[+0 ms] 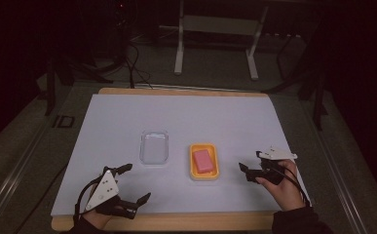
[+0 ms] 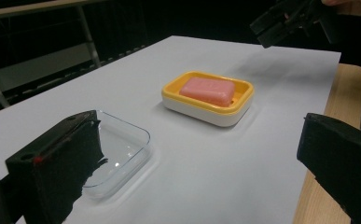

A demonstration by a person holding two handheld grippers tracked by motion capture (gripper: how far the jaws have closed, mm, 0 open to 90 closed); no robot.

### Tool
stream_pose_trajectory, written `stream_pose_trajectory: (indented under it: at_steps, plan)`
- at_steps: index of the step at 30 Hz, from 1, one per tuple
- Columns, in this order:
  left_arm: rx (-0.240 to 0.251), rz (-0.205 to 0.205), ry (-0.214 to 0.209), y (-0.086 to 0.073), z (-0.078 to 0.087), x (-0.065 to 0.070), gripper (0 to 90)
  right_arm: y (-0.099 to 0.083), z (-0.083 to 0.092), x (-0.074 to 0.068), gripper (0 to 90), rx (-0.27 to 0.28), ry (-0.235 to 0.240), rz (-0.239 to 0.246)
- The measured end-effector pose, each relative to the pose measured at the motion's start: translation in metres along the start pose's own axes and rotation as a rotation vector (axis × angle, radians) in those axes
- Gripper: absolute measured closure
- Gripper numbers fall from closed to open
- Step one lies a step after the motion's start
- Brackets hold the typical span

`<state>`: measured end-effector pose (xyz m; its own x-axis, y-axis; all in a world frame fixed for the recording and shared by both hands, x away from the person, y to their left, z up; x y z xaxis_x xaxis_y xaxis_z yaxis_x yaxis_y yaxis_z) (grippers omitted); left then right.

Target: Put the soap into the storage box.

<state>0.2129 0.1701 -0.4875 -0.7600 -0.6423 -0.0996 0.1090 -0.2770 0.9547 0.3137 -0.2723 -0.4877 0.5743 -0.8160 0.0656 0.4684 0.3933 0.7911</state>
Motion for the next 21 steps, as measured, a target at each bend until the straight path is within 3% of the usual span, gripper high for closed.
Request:
stream_pose_trajectory:
  at_steps: [6,10,14,21]
  plan:
    - [0.000,0.000,-0.002,0.000,0.000,0.000,0.6,-0.018,0.000,0.004,20.3,-0.018,-0.020,-0.017]
    - [0.001,-0.001,-0.007,0.000,0.001,0.000,0.6,-0.026,0.005,0.008,19.4,-0.003,-0.028,-0.037]
    - [0.004,-0.001,-0.016,0.001,0.001,0.001,0.5,-0.032,0.005,0.013,19.3,0.021,-0.064,-0.023]
    - [-0.002,0.001,-0.021,0.001,0.000,0.000,0.5,-0.036,0.000,0.018,19.4,0.023,-0.059,-0.039]
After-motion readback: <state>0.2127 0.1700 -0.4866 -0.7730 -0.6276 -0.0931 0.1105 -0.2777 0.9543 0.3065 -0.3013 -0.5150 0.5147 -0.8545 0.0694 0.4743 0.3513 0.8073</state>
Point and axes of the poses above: each handheld gripper's, and its own axes: z roughly backward along the jaws, y roughly out of its top, x roughly to its right, the point moved 2 cm from there along -z, roughly forward along the jaws
